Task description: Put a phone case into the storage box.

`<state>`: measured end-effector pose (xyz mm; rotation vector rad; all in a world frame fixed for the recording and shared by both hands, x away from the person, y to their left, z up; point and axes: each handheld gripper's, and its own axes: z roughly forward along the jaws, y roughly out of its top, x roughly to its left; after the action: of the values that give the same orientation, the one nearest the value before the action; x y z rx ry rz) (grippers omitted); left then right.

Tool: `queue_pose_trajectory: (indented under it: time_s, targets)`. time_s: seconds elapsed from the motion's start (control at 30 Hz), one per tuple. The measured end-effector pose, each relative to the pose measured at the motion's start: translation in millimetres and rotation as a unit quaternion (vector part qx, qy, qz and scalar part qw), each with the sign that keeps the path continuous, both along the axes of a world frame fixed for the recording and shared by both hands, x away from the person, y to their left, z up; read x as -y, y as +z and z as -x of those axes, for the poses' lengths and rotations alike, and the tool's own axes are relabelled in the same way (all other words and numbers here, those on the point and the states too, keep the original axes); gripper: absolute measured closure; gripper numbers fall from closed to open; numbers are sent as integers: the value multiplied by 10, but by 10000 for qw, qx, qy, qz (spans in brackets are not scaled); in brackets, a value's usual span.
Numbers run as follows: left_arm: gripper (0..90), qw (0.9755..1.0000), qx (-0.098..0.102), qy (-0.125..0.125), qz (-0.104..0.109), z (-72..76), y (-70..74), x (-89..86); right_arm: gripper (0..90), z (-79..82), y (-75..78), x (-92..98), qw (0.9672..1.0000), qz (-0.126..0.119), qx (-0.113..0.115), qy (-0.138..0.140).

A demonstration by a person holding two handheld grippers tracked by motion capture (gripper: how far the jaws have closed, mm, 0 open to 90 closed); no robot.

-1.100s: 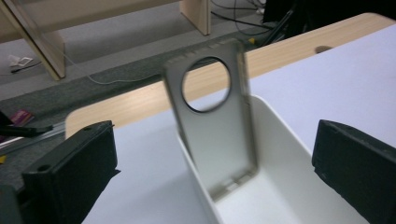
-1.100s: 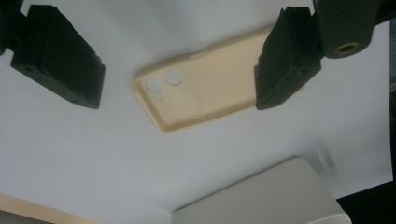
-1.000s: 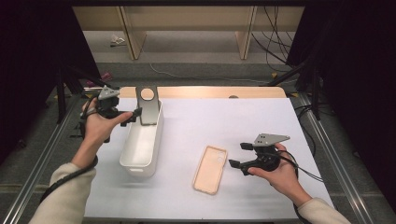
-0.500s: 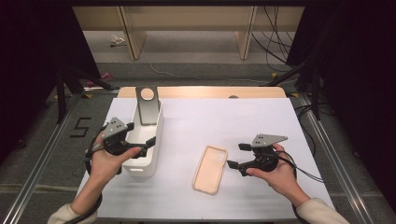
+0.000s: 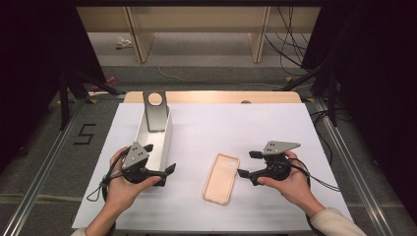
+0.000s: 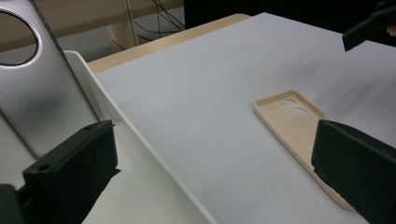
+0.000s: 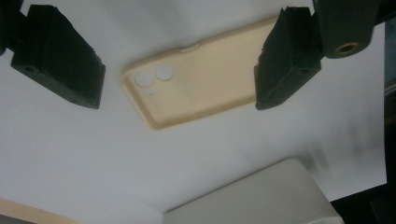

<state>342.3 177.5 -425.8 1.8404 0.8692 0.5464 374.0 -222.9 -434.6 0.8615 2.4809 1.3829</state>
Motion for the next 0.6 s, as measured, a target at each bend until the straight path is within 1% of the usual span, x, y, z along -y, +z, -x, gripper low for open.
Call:
queue_pose_trajectory:
  time_s: [0.1, 0.4, 0.6]
  targets:
    - [0, 10000, -3, 0, 20, 3, -1, 2, 174, 10, 3, -5, 10000, 6, 12, 9]
    - [0, 10000, -47, -12, -70, -1, -39, 23, 173, 33, 5, -15, 10000, 3, 23, 45]
    - [0, 10000, -64, -14, -69, -6, -43, 19, 173, 33, 5, -14, 10000, 10, 16, 60]
